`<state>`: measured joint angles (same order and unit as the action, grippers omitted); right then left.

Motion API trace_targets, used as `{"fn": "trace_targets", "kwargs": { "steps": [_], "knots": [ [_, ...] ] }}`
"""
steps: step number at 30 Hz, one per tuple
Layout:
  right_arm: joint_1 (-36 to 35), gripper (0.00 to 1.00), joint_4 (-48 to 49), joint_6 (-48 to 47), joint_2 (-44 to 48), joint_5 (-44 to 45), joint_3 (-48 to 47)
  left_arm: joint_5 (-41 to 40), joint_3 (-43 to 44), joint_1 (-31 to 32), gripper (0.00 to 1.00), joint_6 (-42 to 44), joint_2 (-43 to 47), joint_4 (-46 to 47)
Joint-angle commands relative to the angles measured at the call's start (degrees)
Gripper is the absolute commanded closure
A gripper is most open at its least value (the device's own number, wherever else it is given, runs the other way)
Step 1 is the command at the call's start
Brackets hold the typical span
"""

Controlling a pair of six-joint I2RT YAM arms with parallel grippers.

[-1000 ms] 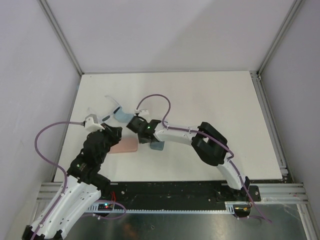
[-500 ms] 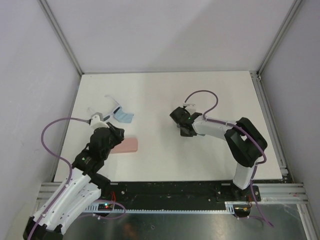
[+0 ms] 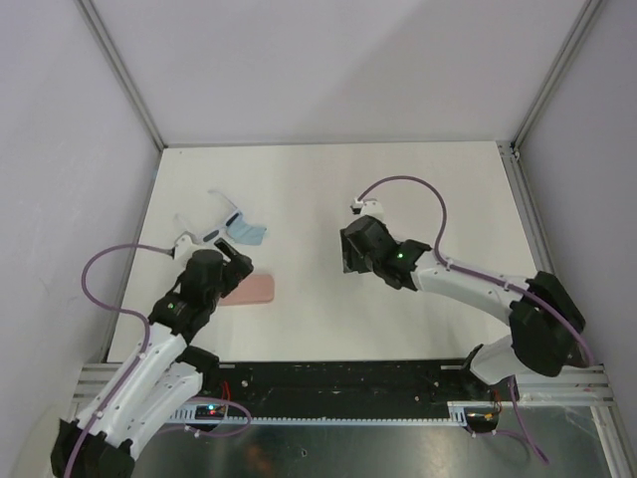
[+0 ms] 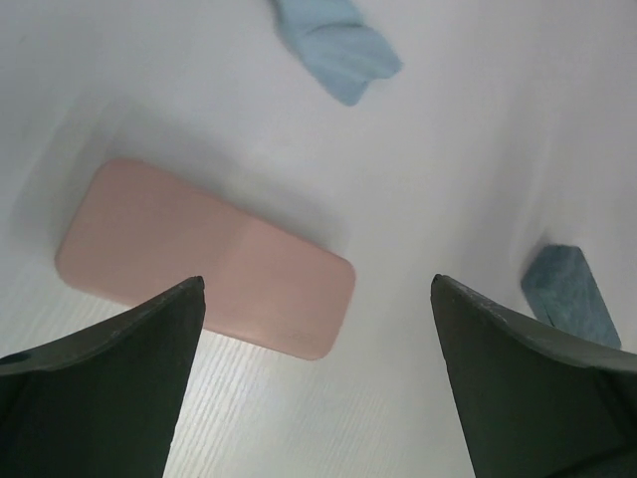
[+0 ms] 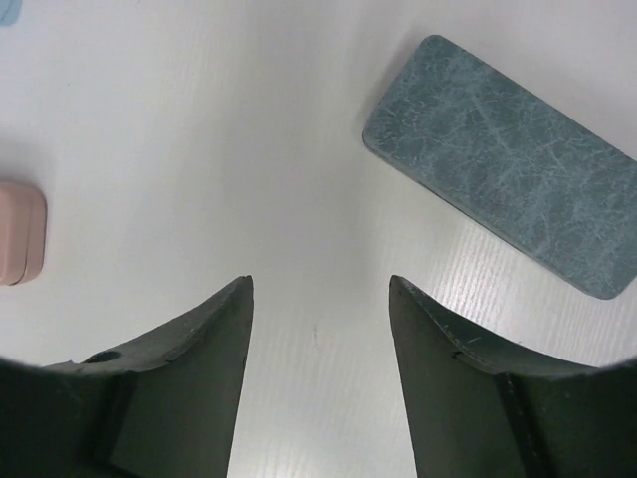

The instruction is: Organize the sunglasses

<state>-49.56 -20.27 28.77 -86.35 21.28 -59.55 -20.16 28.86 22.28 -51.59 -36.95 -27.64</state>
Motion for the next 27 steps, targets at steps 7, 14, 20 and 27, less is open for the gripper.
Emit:
{"fn": "trace_targets", "kwargs": {
  "steps": [7, 14, 20, 27],
  "knots": [
    [5.6, 0.37, 4.8, -1.9, 13.3, -5.0, 8.6, 4.1, 5.0, -9.1, 0.00, -23.0, -13.3, -10.4],
    [9.4, 0.37, 4.1, -2.2, 20.4, -7.3, 13.1, 0.8, 6.4, -9.8, 0.00, -31.4, -15.2, -12.9],
    [12.1, 0.37, 4.7, -2.2, 23.3, -9.9, 16.2, 0.9, 11.7, -10.6, 0.00, -32.7, -22.5, -18.5],
    [13.5, 0.38, 6.0, -1.8, 24.4, -12.1, 17.5, 2.4, 13.7, -11.4, 0.00, -34.1, -27.2, -19.8]
  ]
}}
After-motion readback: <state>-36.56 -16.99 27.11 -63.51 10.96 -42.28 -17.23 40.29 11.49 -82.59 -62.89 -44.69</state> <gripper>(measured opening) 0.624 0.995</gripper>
